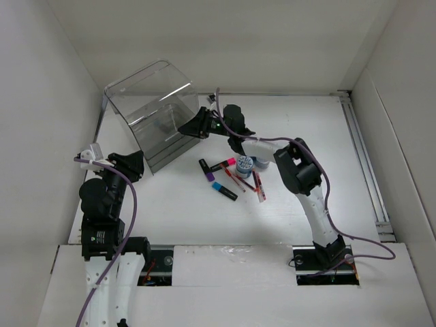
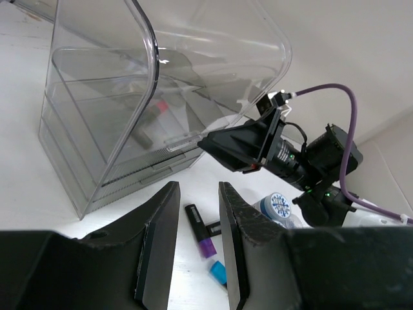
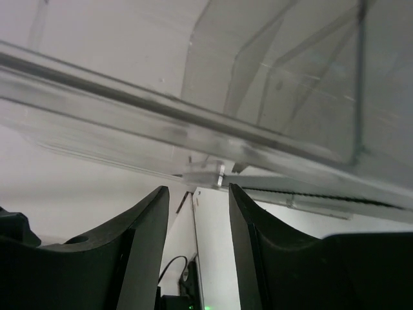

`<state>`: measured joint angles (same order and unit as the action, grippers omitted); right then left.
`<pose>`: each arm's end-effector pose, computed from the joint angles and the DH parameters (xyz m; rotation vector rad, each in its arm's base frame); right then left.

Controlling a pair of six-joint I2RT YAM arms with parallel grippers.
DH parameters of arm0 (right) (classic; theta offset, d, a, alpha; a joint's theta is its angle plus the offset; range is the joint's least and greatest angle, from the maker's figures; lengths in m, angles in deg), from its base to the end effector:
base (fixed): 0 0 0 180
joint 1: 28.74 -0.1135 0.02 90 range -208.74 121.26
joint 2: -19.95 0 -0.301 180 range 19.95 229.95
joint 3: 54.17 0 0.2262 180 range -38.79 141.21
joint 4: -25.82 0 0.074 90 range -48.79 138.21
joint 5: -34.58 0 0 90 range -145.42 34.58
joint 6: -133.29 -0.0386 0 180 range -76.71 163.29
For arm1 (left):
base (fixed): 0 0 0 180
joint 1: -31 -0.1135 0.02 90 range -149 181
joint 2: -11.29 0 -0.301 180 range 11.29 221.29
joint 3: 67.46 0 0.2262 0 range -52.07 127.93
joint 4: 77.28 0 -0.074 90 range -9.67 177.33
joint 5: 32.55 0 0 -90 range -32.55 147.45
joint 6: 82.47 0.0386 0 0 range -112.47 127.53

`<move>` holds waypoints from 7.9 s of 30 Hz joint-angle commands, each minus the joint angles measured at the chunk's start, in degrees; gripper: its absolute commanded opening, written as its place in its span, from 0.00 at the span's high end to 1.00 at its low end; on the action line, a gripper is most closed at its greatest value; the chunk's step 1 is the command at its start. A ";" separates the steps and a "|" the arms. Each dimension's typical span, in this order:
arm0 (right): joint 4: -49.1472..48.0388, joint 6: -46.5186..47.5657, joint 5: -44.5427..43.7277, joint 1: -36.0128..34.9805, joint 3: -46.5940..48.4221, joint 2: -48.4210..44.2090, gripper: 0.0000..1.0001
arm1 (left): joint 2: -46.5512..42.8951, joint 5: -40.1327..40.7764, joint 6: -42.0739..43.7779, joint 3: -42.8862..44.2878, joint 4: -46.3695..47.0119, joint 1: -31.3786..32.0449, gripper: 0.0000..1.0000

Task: Sort the stationery into containers
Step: Open the drawer

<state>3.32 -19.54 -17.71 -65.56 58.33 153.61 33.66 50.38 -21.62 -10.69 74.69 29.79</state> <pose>0.4207 0.3445 0.2521 -0.2066 1.8822 1.7918 0.0400 -0.0039 0.3683 -0.2880 1.4507 -0.4866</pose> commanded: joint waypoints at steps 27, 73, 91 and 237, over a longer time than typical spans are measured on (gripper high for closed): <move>-17.11 -7.65 4.82 0.69 -3.51 -6.92 0.53 | -0.13 -0.40 0.67 0.54 2.54 0.16 0.73; -6.23 -7.48 4.12 -0.36 10.54 7.49 0.52 | -0.13 -0.40 1.20 1.07 2.45 0.16 0.73; -15.63 -9.85 7.37 -0.89 6.86 3.01 0.56 | -0.66 0.13 1.20 0.54 2.45 0.16 0.73; -12.21 -12.67 1.75 0.17 -8.36 -21.78 1.00 | -2.60 -3.73 -4.60 -5.17 9.72 0.16 1.00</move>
<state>-8.88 -33.05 -16.84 -65.45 46.70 135.21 29.82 50.97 -25.55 -14.27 76.11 29.79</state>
